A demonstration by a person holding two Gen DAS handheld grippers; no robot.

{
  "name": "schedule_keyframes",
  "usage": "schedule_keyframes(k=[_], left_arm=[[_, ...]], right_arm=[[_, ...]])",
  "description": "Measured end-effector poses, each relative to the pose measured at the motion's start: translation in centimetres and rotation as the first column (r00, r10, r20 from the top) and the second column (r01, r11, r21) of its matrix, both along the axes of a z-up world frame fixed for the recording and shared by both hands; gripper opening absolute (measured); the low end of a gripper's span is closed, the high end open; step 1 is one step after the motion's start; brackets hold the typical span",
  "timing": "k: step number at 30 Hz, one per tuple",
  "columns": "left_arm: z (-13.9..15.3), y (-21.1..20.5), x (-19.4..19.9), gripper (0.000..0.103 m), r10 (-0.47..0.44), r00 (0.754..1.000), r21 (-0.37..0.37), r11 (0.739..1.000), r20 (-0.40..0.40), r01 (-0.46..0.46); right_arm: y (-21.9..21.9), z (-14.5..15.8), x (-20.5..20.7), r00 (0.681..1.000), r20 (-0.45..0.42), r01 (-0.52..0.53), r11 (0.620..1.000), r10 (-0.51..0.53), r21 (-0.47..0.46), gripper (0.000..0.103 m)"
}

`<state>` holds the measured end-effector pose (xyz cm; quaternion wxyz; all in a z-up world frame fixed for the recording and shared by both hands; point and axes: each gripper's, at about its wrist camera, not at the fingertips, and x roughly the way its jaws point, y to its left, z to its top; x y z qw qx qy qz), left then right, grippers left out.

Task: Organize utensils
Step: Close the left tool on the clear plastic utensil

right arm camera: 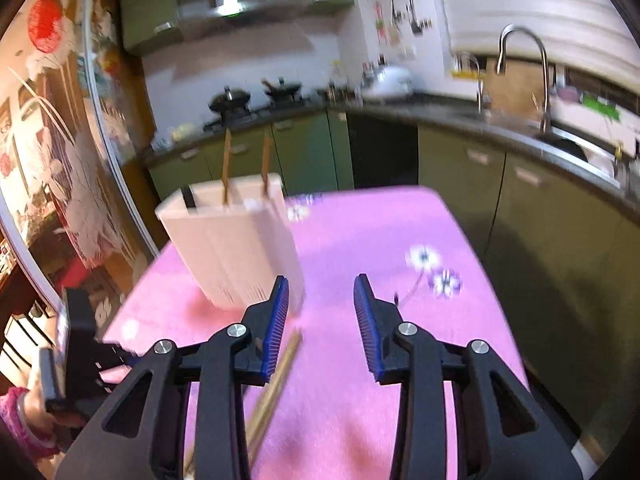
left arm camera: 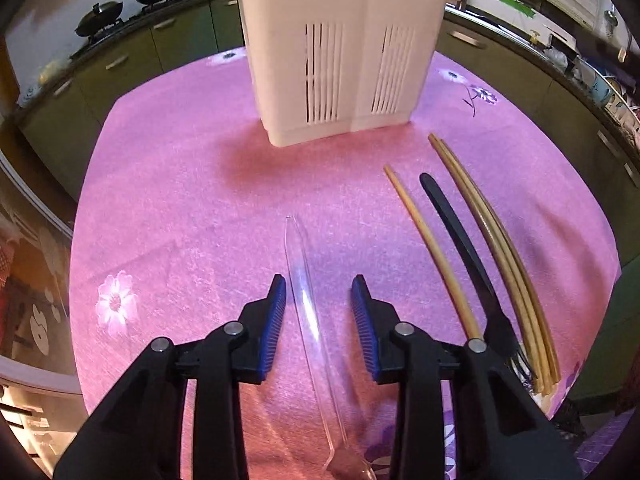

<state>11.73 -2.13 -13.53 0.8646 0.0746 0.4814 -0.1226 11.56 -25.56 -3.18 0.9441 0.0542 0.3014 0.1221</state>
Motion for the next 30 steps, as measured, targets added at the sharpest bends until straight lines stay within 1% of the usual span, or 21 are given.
schedule_keyframes(k=[2,4,5,6,7,9,11,16,17,18,21,23,26,30], left_arm=[[0.0,0.2,0.0,0.033,0.009,1.0,-0.006,1.0,-0.004,-0.009],[0.2,0.3,0.1,0.028,0.01,1.0,-0.002,1.0,-0.003,-0.01],[0.2,0.3,0.3,0.025,0.009,1.0,-0.003,1.0,-0.003,-0.009],[0.1,0.4,0.1,0.016,0.004,1.0,-0.006,1.0,-0.003,-0.004],[0.1,0.4,0.0,0.011,-0.002,1.0,-0.009,1.0,-0.005,0.002],[0.2,0.5,0.1,0.01,-0.005,1.0,-0.018,1.0,-0.005,0.005],[0.2,0.6,0.1,0.01,-0.01,1.0,-0.022,1.0,-0.005,0.009],[0.2,0.9,0.3,0.01,-0.005,1.0,-0.035,0.999,-0.003,0.005],[0.2,1.0,0.4,0.01,-0.002,1.0,-0.036,0.999,-0.002,0.002],[0.2,1.1,0.4,0.01,-0.001,1.0,-0.036,0.999,-0.001,0.001],[0.1,1.7,0.6,0.01,0.01,1.0,-0.038,0.999,0.0,-0.01],[0.2,2.1,0.8,0.01,0.018,1.0,-0.043,0.999,0.001,-0.018],[0.2,2.1,0.9,0.01,0.014,1.0,-0.042,0.999,0.007,-0.014],[0.2,1.8,0.8,0.01,0.009,1.0,-0.03,0.999,0.019,-0.009]], right_arm=[[0.3,-1.8,0.6,0.998,-0.066,-0.021,1.0,0.02,-0.018,0.034],[0.6,-3.1,1.4,0.992,-0.122,-0.047,0.999,0.044,-0.02,0.034],[1.0,-4.2,1.7,0.984,-0.162,-0.073,0.997,0.07,-0.011,0.034],[1.1,-5.0,1.8,0.98,-0.182,-0.087,0.996,0.084,-0.006,0.034],[1.5,-6.0,2.1,0.973,-0.209,-0.105,0.994,0.101,-0.005,0.034],[2.6,-7.5,2.4,0.961,-0.246,-0.135,0.991,0.129,-0.01,0.034],[4.1,-8.2,2.6,0.947,-0.264,-0.183,0.983,0.181,0.017,0.034],[8.9,-8.6,3.6,0.924,-0.292,-0.263,0.965,0.247,-0.017,0.034],[9.7,-8.8,3.9,0.921,-0.3,-0.269,0.962,0.247,-0.037,0.033],[9.9,-8.8,4.1,0.925,-0.301,-0.257,0.965,0.23,-0.051,0.032],[9.2,-8.6,4.7,0.946,-0.291,-0.181,0.977,0.142,-0.114,0.032],[7.8,-8.9,5.2,0.948,-0.307,-0.132,0.984,0.089,-0.122,0.032],[6.1,-9.4,5.0,0.945,-0.324,-0.096,0.987,0.05,-0.127,0.032],[5.2,-10.2,4.7,0.938,-0.344,-0.078,0.99,0.034,-0.115,0.032]])
